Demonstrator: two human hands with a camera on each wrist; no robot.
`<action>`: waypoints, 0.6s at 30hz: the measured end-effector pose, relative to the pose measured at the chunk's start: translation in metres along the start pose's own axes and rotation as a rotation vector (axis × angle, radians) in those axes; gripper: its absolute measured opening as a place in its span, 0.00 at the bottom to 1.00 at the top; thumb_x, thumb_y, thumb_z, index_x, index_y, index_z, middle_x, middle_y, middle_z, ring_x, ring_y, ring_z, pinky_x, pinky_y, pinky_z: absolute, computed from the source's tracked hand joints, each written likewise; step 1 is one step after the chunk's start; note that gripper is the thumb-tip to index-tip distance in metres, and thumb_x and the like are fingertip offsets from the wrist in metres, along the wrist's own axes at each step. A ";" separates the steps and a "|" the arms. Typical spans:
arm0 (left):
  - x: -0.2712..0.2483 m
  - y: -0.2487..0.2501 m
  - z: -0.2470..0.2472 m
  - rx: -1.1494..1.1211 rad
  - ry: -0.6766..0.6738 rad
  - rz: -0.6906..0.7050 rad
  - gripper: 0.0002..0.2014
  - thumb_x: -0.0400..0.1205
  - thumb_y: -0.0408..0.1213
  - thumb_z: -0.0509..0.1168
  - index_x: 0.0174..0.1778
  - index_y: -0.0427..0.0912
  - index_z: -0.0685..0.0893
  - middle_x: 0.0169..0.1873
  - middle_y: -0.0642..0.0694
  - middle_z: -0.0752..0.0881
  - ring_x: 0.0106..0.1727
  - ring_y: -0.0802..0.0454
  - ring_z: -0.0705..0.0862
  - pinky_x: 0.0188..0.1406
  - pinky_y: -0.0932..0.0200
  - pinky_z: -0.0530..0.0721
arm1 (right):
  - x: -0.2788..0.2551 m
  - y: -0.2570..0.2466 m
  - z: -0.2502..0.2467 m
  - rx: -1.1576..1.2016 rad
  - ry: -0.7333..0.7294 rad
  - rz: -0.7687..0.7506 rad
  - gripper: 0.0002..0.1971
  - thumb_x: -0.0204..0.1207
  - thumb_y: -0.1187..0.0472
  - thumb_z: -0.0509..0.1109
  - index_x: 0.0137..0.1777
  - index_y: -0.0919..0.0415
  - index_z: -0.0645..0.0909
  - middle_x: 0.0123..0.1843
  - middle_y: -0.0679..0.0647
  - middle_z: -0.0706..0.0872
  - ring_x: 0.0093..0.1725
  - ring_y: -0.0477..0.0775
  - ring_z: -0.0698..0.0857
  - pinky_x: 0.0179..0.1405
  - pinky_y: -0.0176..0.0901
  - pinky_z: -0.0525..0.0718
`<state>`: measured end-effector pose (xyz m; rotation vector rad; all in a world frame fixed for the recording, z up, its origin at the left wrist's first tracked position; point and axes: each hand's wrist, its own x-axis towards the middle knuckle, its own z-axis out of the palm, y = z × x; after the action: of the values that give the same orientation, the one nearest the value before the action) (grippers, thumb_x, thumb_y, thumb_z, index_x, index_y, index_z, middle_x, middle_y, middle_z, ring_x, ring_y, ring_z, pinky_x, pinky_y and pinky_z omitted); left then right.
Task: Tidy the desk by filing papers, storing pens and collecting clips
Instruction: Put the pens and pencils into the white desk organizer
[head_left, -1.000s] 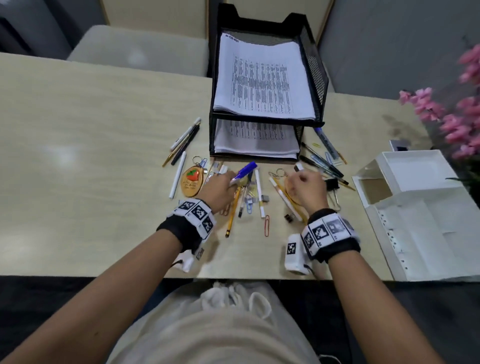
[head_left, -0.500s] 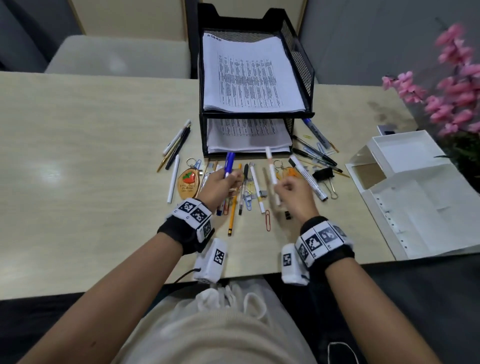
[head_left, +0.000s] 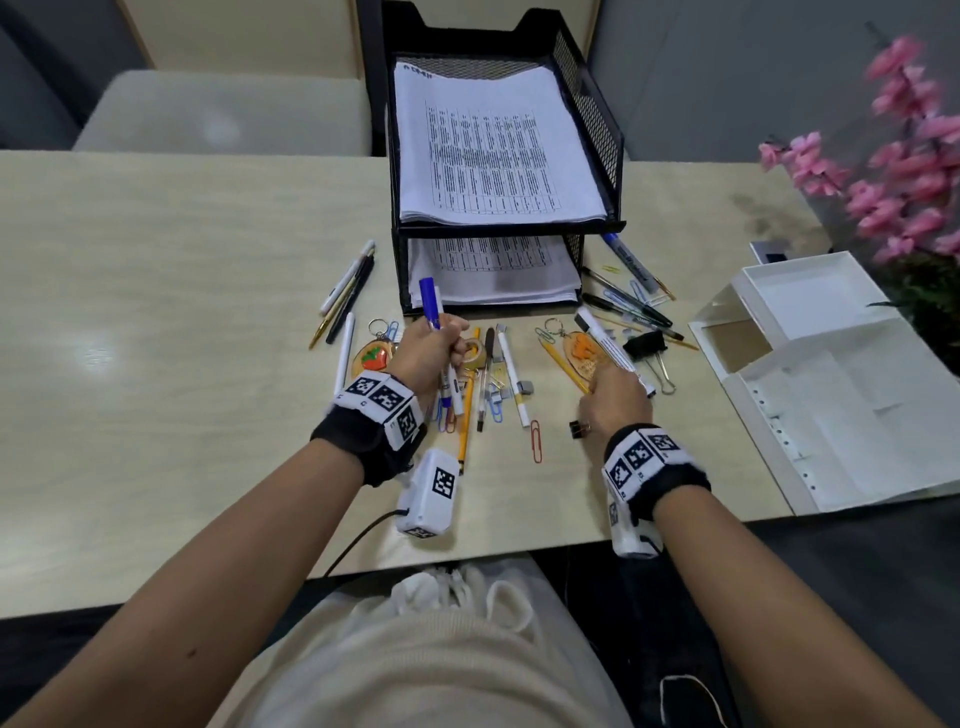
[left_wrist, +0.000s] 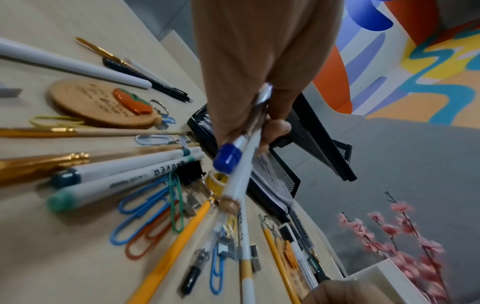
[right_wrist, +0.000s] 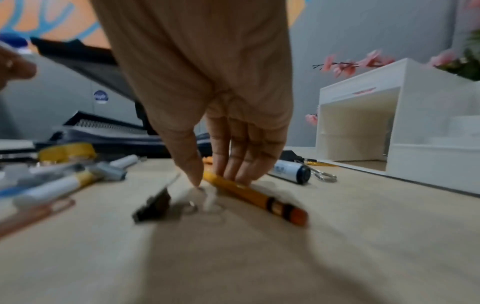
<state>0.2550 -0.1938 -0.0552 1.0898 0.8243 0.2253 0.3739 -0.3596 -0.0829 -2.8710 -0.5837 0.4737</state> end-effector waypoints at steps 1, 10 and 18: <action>0.001 -0.002 -0.001 -0.002 0.019 -0.016 0.10 0.86 0.31 0.53 0.41 0.41 0.76 0.27 0.48 0.74 0.17 0.63 0.74 0.26 0.65 0.76 | 0.001 0.002 0.003 -0.038 -0.009 -0.013 0.09 0.74 0.73 0.63 0.52 0.71 0.81 0.54 0.67 0.85 0.55 0.65 0.84 0.46 0.47 0.81; 0.000 -0.010 0.004 -0.237 -0.079 -0.213 0.16 0.89 0.37 0.46 0.46 0.39 0.78 0.40 0.43 0.80 0.39 0.51 0.80 0.37 0.58 0.85 | -0.032 -0.059 -0.012 0.647 -0.262 -0.201 0.05 0.74 0.70 0.69 0.39 0.63 0.82 0.32 0.47 0.80 0.31 0.41 0.78 0.25 0.22 0.74; 0.007 0.000 -0.017 -0.239 0.050 -0.089 0.13 0.87 0.33 0.52 0.35 0.43 0.72 0.23 0.51 0.76 0.21 0.59 0.76 0.31 0.62 0.77 | 0.015 -0.073 0.016 0.442 -0.098 -0.112 0.10 0.73 0.63 0.72 0.34 0.69 0.82 0.37 0.63 0.86 0.40 0.61 0.85 0.45 0.46 0.84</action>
<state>0.2483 -0.1781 -0.0625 0.8245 0.8646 0.2695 0.3563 -0.2857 -0.0858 -2.3957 -0.5682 0.6379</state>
